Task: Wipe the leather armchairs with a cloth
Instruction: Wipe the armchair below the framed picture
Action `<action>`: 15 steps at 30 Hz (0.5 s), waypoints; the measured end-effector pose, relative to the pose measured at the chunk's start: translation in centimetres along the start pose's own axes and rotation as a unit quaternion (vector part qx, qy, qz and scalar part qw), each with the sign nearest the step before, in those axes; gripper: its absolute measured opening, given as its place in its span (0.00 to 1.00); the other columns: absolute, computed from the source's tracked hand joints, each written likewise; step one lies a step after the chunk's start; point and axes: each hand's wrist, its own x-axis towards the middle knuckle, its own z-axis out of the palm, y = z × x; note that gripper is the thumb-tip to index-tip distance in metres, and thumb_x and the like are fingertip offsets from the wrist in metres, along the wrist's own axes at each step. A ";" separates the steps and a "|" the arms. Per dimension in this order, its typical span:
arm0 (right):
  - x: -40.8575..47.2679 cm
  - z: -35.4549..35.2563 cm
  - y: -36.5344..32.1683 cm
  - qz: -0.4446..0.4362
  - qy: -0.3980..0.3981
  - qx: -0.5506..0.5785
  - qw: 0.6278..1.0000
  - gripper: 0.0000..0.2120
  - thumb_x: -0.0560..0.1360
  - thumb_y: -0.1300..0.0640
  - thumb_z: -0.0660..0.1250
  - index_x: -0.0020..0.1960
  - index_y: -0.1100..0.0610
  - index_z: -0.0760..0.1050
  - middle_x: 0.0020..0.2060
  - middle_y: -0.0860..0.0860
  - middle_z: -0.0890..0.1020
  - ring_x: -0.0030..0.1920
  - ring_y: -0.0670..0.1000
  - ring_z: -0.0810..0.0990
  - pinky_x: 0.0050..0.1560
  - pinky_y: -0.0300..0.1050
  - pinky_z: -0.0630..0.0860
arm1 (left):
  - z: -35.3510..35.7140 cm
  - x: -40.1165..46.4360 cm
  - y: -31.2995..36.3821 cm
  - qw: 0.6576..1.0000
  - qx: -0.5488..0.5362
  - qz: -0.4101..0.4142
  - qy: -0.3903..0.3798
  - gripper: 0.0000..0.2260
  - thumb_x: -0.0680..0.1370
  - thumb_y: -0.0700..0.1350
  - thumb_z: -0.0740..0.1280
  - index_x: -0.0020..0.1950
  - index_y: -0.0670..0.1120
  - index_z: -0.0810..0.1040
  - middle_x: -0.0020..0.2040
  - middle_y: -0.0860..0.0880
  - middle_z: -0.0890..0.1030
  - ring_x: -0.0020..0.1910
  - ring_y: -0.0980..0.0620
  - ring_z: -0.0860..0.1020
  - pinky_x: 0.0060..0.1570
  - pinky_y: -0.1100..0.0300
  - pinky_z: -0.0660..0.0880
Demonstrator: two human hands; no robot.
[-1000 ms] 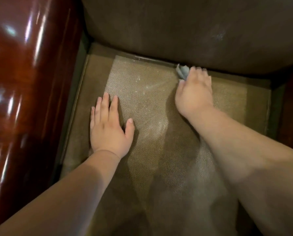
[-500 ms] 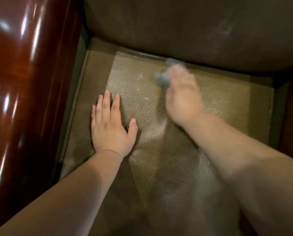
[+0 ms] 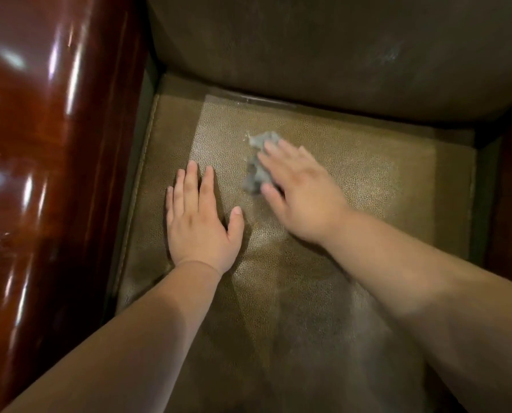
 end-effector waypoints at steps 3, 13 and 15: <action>-4.4 -0.4 2.7 -0.044 -0.042 -0.025 0.998 0.28 0.85 0.46 0.56 0.82 0.53 0.60 0.82 0.51 0.60 0.83 0.52 0.55 0.83 0.57 0.53 | -0.1 -0.1 0.0 1.000 -0.002 0.001 -0.013 0.36 0.80 0.60 0.56 0.85 0.45 0.59 0.86 0.43 0.56 0.85 0.43 0.52 0.84 0.43 0.48; -6.4 4.7 -8.0 0.026 0.004 -0.035 0.999 0.30 0.84 0.52 0.50 0.84 0.60 0.54 0.84 0.56 0.55 0.84 0.57 0.49 0.82 0.59 0.50 | -1.3 0.1 -0.4 0.998 -0.040 0.003 -0.048 0.34 0.81 0.59 0.53 0.86 0.46 0.59 0.87 0.43 0.54 0.86 0.44 0.50 0.84 0.45 0.46; -7.0 4.2 -7.1 -0.019 -0.030 -0.031 0.999 0.31 0.84 0.54 0.54 0.85 0.58 0.51 0.84 0.53 0.52 0.84 0.53 0.46 0.83 0.53 0.44 | -2.2 0.2 -1.0 0.994 -0.064 0.019 -0.090 0.34 0.82 0.60 0.50 0.86 0.48 0.57 0.87 0.45 0.50 0.86 0.47 0.47 0.84 0.47 0.44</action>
